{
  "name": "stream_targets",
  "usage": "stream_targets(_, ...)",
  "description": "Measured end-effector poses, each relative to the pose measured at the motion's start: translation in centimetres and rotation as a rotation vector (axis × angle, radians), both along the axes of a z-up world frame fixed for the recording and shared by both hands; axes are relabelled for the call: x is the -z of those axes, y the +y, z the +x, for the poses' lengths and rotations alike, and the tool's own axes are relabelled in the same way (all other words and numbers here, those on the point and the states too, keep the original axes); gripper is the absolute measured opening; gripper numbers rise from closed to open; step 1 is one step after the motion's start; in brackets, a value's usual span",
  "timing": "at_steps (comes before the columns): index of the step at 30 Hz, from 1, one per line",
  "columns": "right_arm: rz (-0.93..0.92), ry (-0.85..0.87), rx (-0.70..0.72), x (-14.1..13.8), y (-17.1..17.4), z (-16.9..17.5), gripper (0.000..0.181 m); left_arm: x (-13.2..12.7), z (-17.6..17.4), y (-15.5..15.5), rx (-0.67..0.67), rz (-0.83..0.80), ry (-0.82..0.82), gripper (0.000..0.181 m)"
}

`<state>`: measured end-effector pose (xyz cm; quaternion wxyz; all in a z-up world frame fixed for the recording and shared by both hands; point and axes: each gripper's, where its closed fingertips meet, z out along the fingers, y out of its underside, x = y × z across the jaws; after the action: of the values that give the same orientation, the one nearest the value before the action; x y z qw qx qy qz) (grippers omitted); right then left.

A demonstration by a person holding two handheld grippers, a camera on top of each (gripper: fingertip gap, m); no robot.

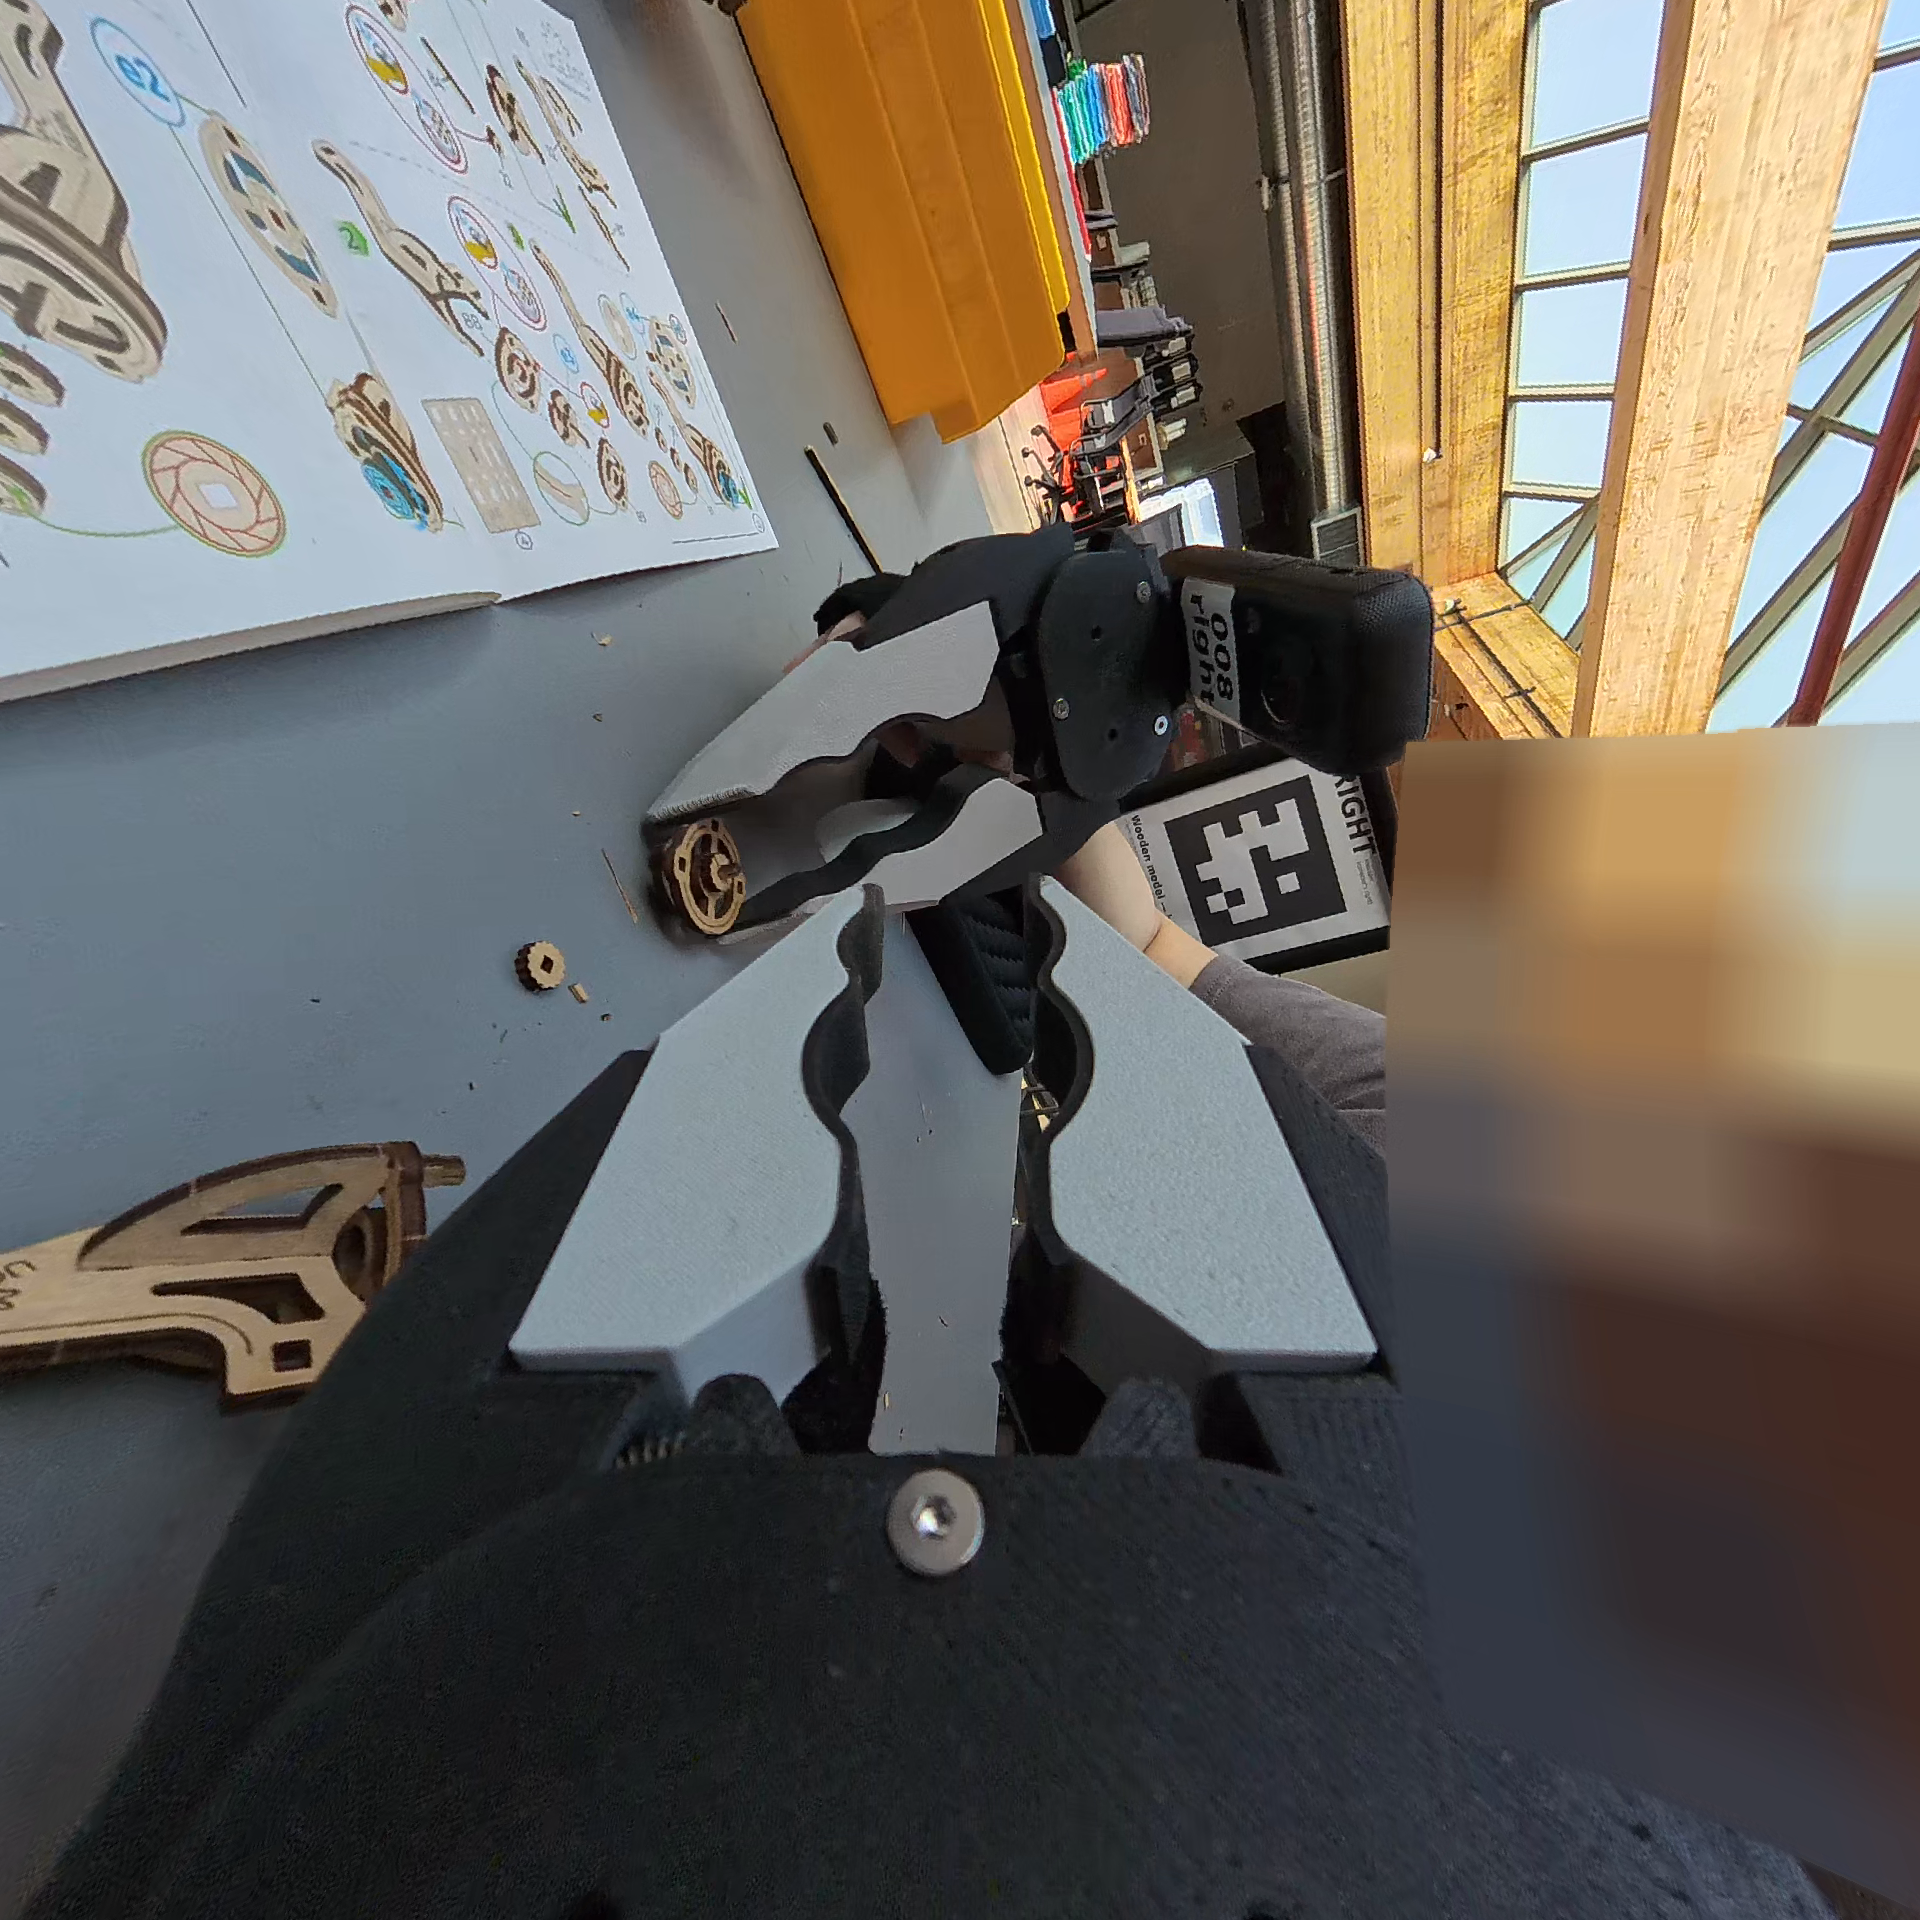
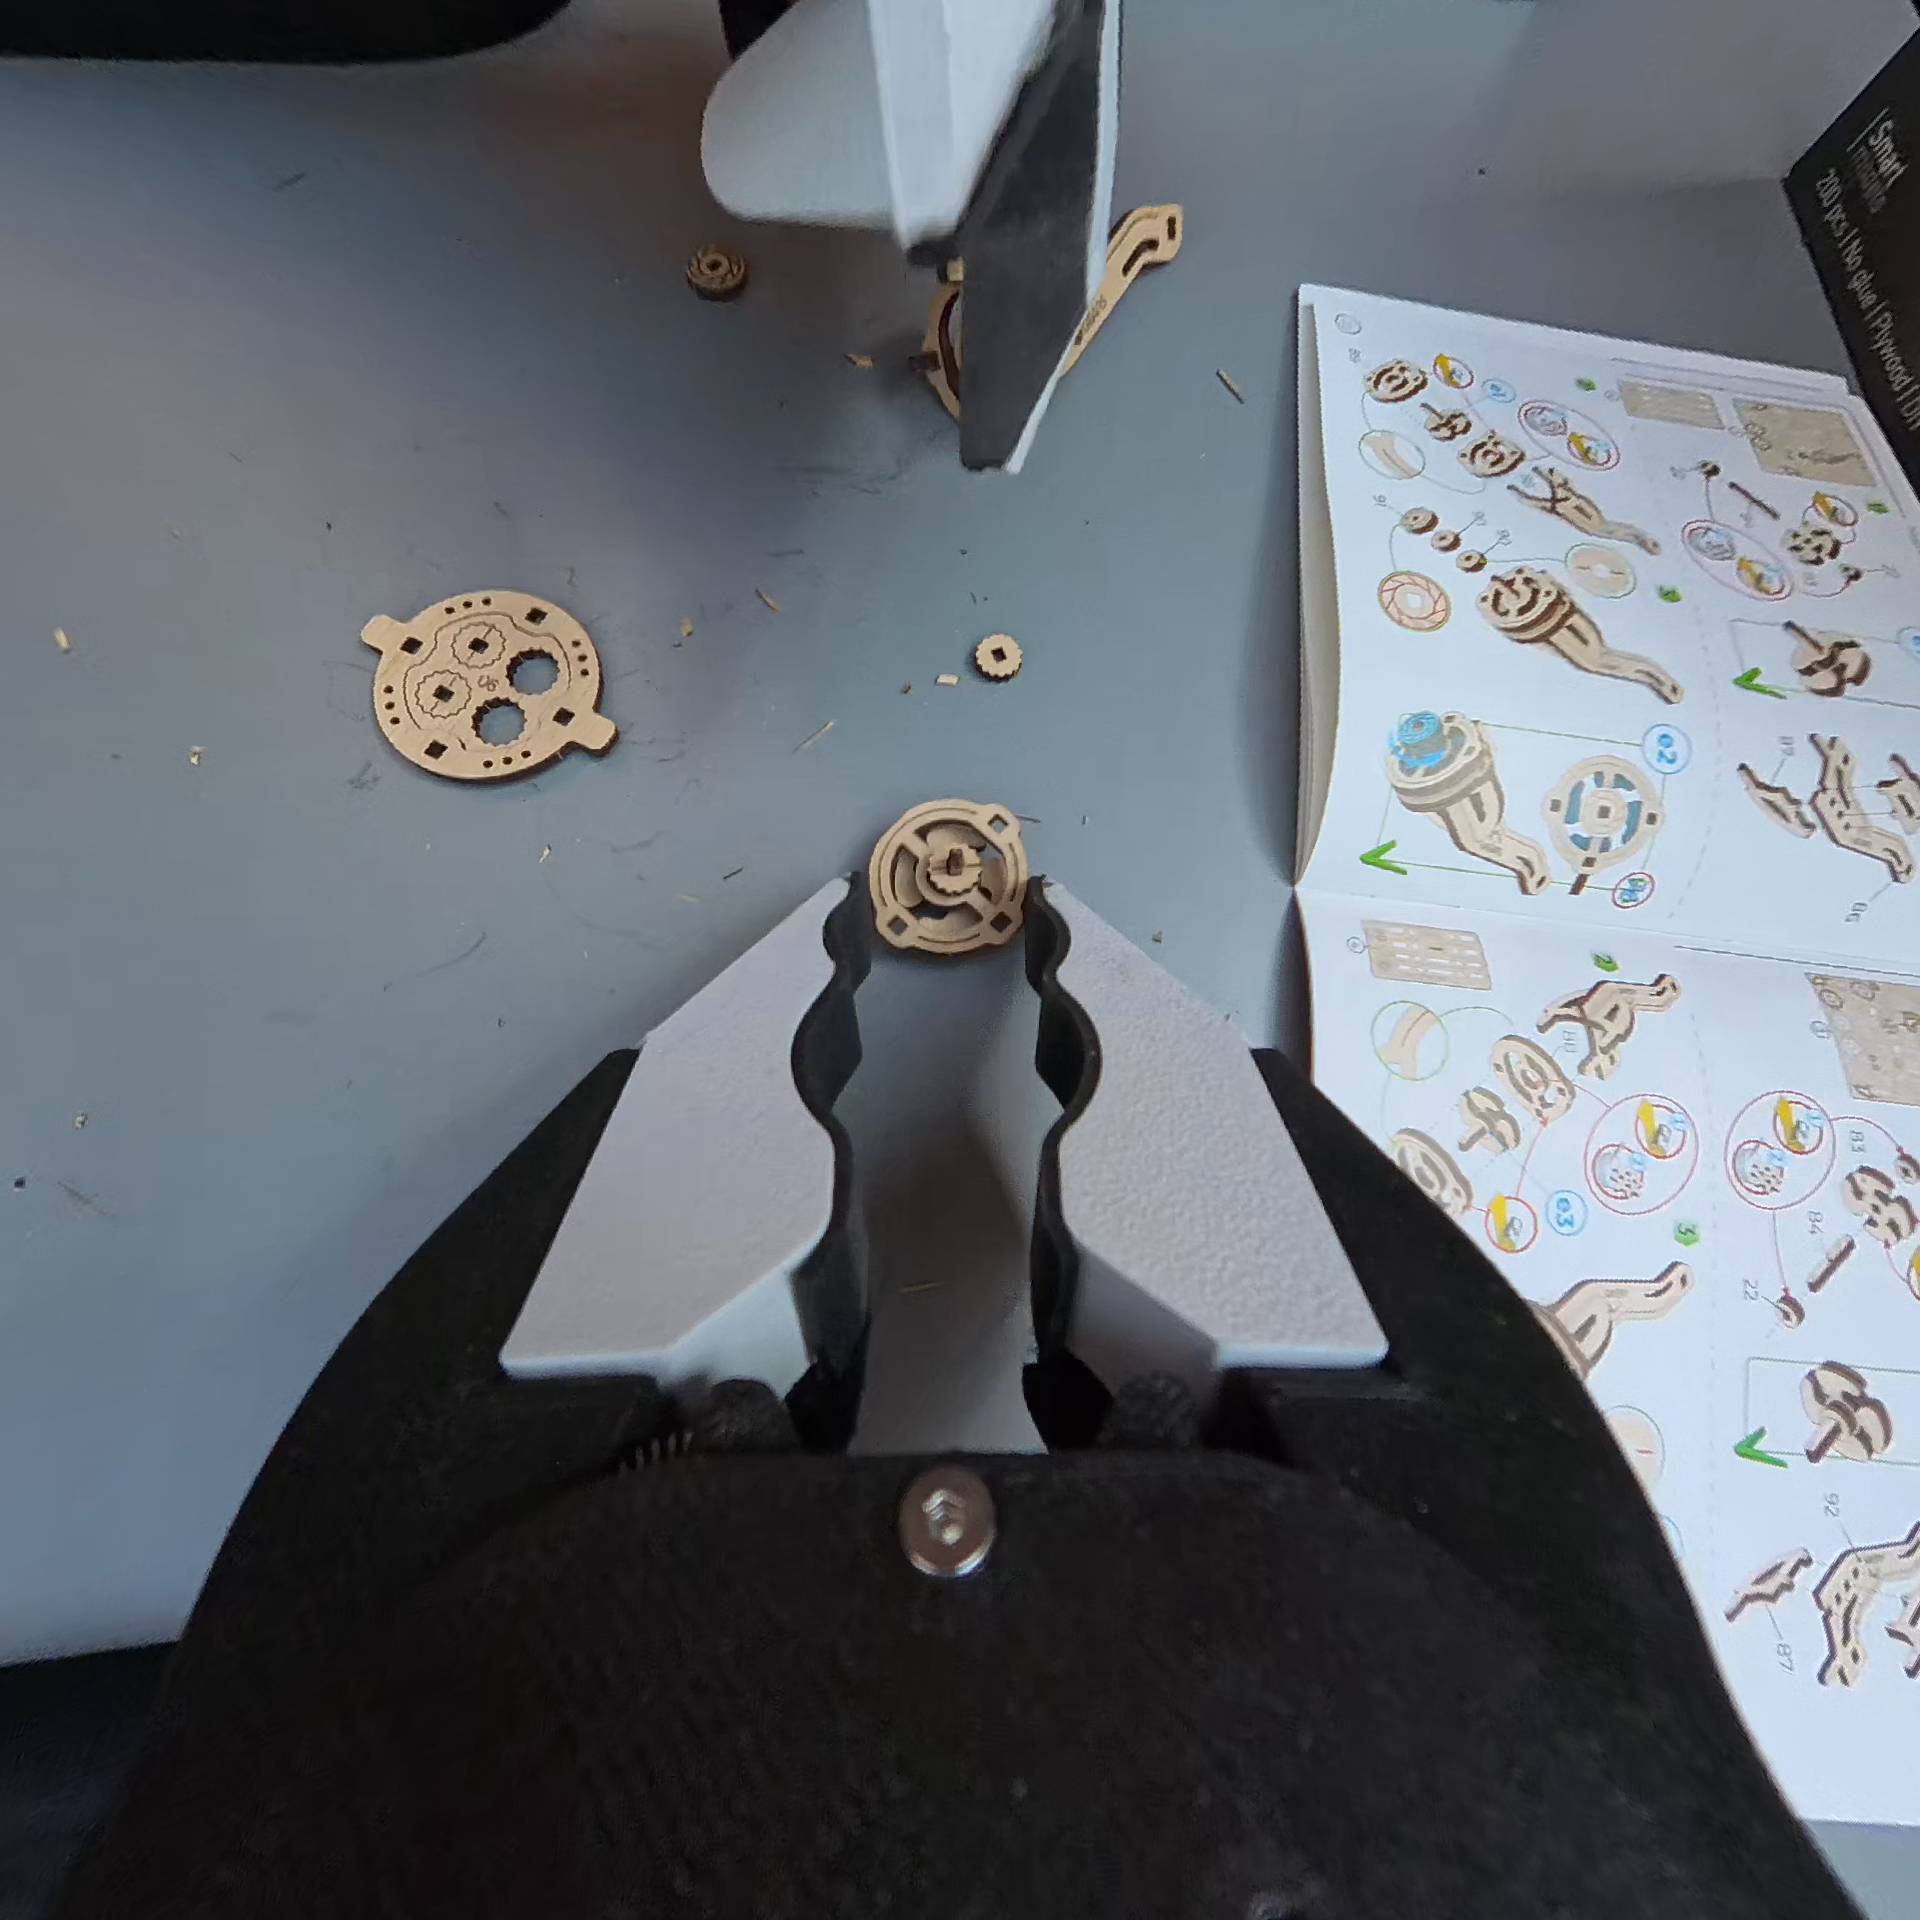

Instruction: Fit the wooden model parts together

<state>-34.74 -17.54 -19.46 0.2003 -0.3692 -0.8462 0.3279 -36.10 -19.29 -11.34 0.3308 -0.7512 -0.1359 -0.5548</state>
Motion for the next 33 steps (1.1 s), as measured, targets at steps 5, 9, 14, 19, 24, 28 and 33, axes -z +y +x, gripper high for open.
stream_targets(5,-0.048,0.010,0.005,-0.4,-0.3,0.1,0.038,-0.4,-0.3,-0.1,-0.008,0.011,-0.006,0.026)
stream_targets(9,-0.052,0.030,-0.009,-0.4,0.0,0.2,0.041,-0.8,-1.0,-0.3,-0.027,0.025,-0.012,0.025)
stream_targets(14,-0.043,0.127,-0.047,-1.5,-0.5,-0.2,0.042,-1.8,-3.0,-0.8,-0.087,0.058,-0.019,0.025)
stream_targets(19,0.012,0.176,-0.077,-2.1,-0.6,-0.1,0.039,-1.9,-4.0,-0.9,-0.117,0.064,-0.025,0.025)
stream_targets(24,0.005,0.129,-0.060,-1.1,-0.4,-0.3,0.038,-1.7,-3.9,-0.9,-0.106,0.055,-0.027,0.025)
stream_targets(28,0.012,0.124,-0.047,-0.9,-0.1,-0.4,0.031,-1.7,-4.2,-1.0,-0.117,0.055,-0.034,0.025)
stream_targets(33,0.015,0.098,-0.053,-0.5,-0.3,-0.1,0.029,-1.7,-4.4,-1.0,-0.120,0.055,-0.038,0.025)
